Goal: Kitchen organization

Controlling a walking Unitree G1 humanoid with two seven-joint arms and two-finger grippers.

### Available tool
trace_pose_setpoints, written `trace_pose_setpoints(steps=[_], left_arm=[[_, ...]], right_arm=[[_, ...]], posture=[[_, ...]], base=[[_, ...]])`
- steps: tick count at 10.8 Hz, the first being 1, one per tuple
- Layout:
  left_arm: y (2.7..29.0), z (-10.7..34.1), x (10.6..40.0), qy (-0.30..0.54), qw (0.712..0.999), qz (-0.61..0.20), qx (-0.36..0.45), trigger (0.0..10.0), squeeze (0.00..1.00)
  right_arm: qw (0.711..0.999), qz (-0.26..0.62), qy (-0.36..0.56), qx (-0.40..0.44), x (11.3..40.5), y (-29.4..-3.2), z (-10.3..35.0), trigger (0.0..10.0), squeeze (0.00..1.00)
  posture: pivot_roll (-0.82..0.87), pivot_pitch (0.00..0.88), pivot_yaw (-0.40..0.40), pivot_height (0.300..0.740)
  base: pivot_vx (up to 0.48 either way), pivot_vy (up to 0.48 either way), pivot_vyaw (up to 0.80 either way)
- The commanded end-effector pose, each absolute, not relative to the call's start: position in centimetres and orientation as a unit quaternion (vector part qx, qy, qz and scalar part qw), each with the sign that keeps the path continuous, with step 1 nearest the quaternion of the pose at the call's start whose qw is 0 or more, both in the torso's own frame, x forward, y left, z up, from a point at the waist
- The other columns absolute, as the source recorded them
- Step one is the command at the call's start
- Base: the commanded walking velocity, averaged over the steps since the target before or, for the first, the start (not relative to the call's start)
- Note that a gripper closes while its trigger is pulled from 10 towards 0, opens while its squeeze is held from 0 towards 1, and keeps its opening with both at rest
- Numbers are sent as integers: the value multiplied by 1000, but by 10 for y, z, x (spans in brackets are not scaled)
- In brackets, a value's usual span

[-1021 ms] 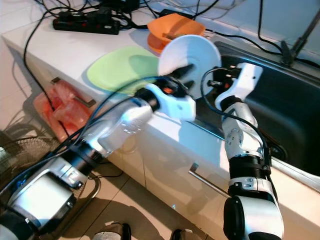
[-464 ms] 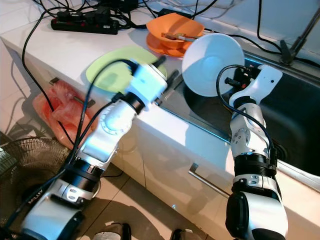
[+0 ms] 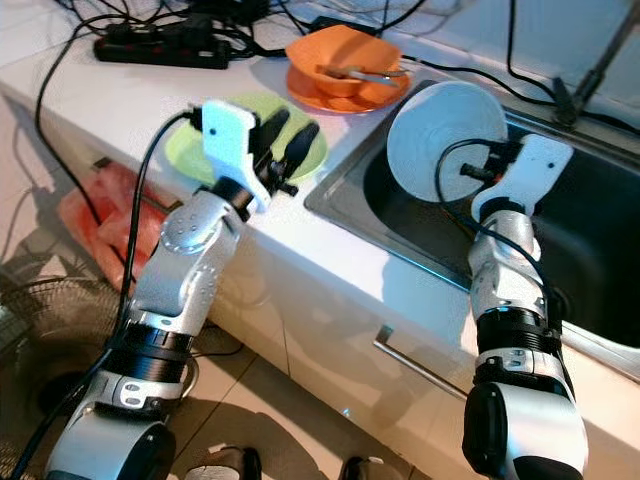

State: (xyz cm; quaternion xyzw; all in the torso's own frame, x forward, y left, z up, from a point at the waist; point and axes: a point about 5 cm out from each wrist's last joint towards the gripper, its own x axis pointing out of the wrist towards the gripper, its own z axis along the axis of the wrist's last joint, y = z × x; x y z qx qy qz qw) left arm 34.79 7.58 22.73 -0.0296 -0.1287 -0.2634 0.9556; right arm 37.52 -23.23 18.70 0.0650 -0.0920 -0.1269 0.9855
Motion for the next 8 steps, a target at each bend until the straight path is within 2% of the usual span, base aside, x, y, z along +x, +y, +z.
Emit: trace_pose_setpoints(steps=[1, 4, 8], left_arm=[[83, 224, 347, -114, 958, -261, -42, 10000, 0], [107, 213, 347, -86, 968, -232, -38, 10000, 0], [128, 222, 338, -77, 967, -234, -59, 10000, 0]], right_arm=[[983, -142, -108, 45, 374, -241, 192, 0, 0], [983, -158, -95, -24, 372, -247, 183, 0, 0], [979, -145, -42, -140, 368, -245, 156, 0, 0]], posture=[[71, 111, -30, 740], [68, 108, -29, 740], [71, 98, -27, 740]], base=[[0, 0, 0], [0, 0, 0], [0, 0, 0]])
